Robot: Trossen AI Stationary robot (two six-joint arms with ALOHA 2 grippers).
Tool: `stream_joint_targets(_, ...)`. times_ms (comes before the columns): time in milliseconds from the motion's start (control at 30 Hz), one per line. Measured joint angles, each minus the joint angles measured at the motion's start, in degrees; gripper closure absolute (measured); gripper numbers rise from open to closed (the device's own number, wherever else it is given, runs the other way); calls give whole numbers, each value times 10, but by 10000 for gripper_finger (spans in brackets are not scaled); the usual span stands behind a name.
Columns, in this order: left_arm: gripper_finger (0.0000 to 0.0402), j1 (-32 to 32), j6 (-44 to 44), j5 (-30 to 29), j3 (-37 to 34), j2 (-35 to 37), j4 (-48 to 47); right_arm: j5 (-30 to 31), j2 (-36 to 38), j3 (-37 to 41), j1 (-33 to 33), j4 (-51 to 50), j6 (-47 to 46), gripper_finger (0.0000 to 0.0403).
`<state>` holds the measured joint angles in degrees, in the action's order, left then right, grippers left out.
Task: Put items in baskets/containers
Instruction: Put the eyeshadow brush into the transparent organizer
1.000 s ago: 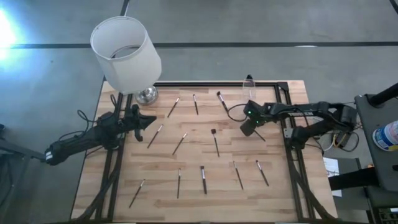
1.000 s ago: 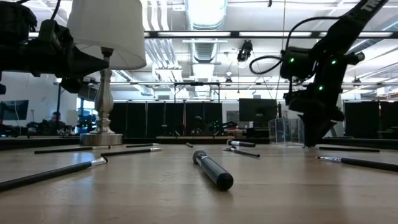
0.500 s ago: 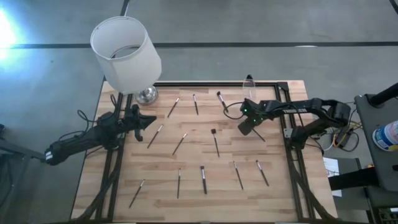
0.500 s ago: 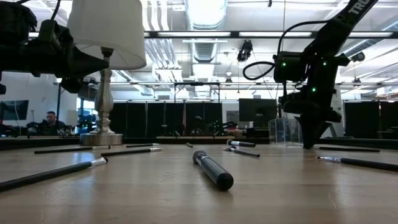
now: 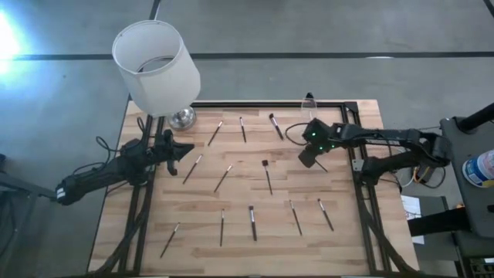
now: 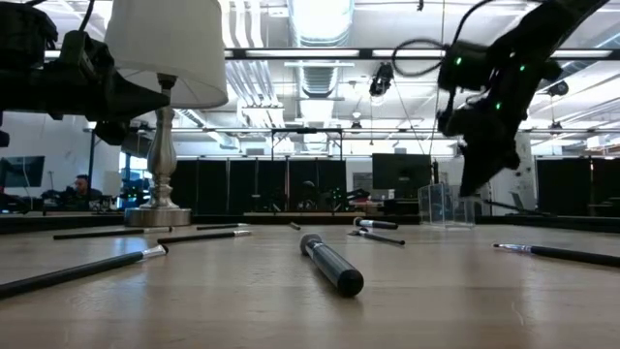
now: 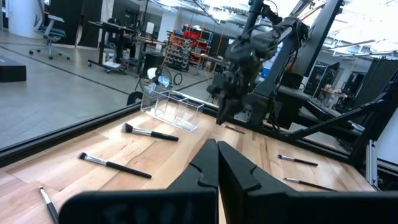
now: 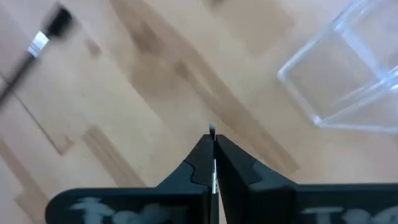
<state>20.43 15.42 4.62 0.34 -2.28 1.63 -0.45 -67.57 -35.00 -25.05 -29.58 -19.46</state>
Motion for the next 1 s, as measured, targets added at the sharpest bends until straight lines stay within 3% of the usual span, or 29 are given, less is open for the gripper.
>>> stream_joint_targets(233, 402, 0, 0, 0, 0, 0, 0, 6, 111, 0, 1, 34, 0, 394)
stream_joint_targets(500, 402, 0, 0, 0, 0, 0, 0, 80, 176, 0, -21, 200, 63, 394)
stream_joint_targets(667, 402, 0, 0, 0, 0, 0, 0, 72, 146, 0, -96, 322, 127, 394)
stream_joint_targets(733, 402, 0, 0, 0, 0, 0, 0, 41, 119, 0, -140, 373, 143, 394)
stream_joint_targets(867, 402, 0, 0, 0, 0, 0, 0, -28, 55, 0, -232, 472, 142, 394)
stream_joint_targets(1000, 402, 0, 0, 0, 0, 0, 0, -31, -7, 0, -297, 537, 137, 394)
